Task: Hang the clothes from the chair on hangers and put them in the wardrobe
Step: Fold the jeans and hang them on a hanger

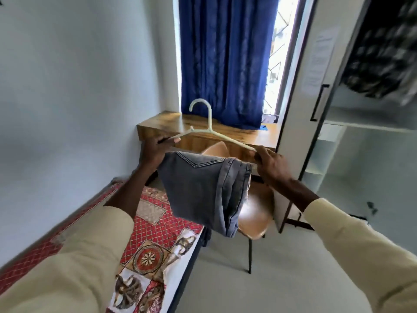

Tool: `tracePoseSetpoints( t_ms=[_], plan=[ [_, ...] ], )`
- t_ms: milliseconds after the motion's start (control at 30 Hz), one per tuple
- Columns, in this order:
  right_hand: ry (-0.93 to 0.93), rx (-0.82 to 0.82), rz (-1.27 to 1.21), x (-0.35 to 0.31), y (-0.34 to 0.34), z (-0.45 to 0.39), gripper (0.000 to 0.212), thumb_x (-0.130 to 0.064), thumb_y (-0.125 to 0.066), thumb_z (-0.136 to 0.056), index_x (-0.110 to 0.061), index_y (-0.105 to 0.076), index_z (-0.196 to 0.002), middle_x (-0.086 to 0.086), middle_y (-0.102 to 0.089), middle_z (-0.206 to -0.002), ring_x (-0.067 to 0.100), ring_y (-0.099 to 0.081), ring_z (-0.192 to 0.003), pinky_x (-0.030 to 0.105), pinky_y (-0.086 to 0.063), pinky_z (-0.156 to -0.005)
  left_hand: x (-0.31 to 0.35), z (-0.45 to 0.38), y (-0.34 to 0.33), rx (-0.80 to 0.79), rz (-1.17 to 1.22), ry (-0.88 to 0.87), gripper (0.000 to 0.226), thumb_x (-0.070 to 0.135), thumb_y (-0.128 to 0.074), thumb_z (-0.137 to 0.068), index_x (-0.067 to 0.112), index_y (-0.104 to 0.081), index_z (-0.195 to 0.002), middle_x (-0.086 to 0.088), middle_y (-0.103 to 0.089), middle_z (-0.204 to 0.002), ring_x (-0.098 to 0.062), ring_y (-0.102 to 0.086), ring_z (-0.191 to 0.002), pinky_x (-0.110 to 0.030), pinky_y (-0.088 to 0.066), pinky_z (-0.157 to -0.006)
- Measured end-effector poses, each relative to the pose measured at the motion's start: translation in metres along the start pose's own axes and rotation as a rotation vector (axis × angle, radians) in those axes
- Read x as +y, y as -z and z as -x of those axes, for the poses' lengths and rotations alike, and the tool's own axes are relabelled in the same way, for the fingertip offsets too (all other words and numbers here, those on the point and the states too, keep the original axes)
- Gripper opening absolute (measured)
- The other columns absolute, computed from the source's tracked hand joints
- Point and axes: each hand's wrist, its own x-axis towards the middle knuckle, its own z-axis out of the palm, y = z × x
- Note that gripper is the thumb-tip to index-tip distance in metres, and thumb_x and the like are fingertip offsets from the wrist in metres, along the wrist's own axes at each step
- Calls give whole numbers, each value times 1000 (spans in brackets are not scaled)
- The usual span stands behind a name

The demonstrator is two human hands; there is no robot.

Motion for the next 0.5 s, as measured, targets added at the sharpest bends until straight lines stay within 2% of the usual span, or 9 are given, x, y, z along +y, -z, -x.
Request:
tracePoseSetpoints(
  t_ms=[67, 167, 200, 267, 300, 367, 433, 500],
  plan=[
    [-29, 62, 35, 30, 23, 7, 38, -36, -38, -98, -6, -60, -105, 24, -69, -86, 44, -63, -62, 36, -42, -53, 7, -23, -53, -27, 30, -33, 24, 39, -78, -79, 16, -76, -85, 3, -69, -66, 9, -52, -61, -23, -47, -64],
    [-87, 110, 108, 90, 52, 13, 29, -37, -38, -100, -12, -54, -99, 15, -67, -73, 33, -57, -48, 30, -42, -43, 15, -56, -147, -101, -25, -39, 40, 42, -77, -80, 2, -72, -86, -17, -69, -77, -8, -53, -66, -27, -36, -59],
    [-115, 127, 122, 108, 61, 14, 27, -33, -42, -100, -10, -55, -96, 13, -66, -71, 30, -54, -46, 26, -37, -41, 18, -65, -176, -111, -67, -47, 38, 38, -77, -82, 1, -72, -91, -18, -70, -84, -16, -59, -74, -28, -37, -63],
    [-160, 189, 185, 153, 78, 15, 22, -25, -51, -99, -6, -56, -90, 12, -63, -66, 27, -50, -43, 17, -25, -43, 24, -83, -237, -158, -105, -47, 40, 31, -74, -86, 2, -69, -113, -18, -69, -110, -31, -63, -105, -33, -44, -89],
    [-185, 215, 209, 173, 85, 17, 23, -26, -50, -99, -7, -56, -88, 12, -62, -64, 28, -49, -42, 17, -26, -43, 29, -88, -262, -183, -96, -34, 43, 27, -72, -87, 4, -64, -123, -18, -66, -121, -33, -59, -115, -36, -42, -98],
    [-225, 265, 251, 218, 98, 17, 29, -34, -42, -99, -9, -54, -89, 11, -61, -64, 31, -51, -43, 28, -38, -40, 41, -102, -326, -238, -15, -21, 51, 22, -67, -89, 8, -54, -137, -17, -61, -130, -35, -56, -120, -40, -41, -103],
    [-256, 296, 299, 261, 114, 16, 34, -37, -39, -99, -9, -54, -90, 11, -60, -65, 34, -52, -45, 38, -45, -40, 60, -110, -385, -238, 64, -17, 56, 23, -64, -92, 9, -46, -143, -15, -57, -136, -34, -53, -124, -42, -40, -106],
    [-279, 332, 348, 303, 135, 14, 38, -39, -39, -99, -6, -57, -90, 11, -60, -66, 33, -51, -45, 39, -46, -40, 86, -110, -440, -190, 111, -41, 54, 22, -60, -94, 6, -43, -143, -17, -53, -139, -33, -49, -127, -41, -36, -108]
  ],
)
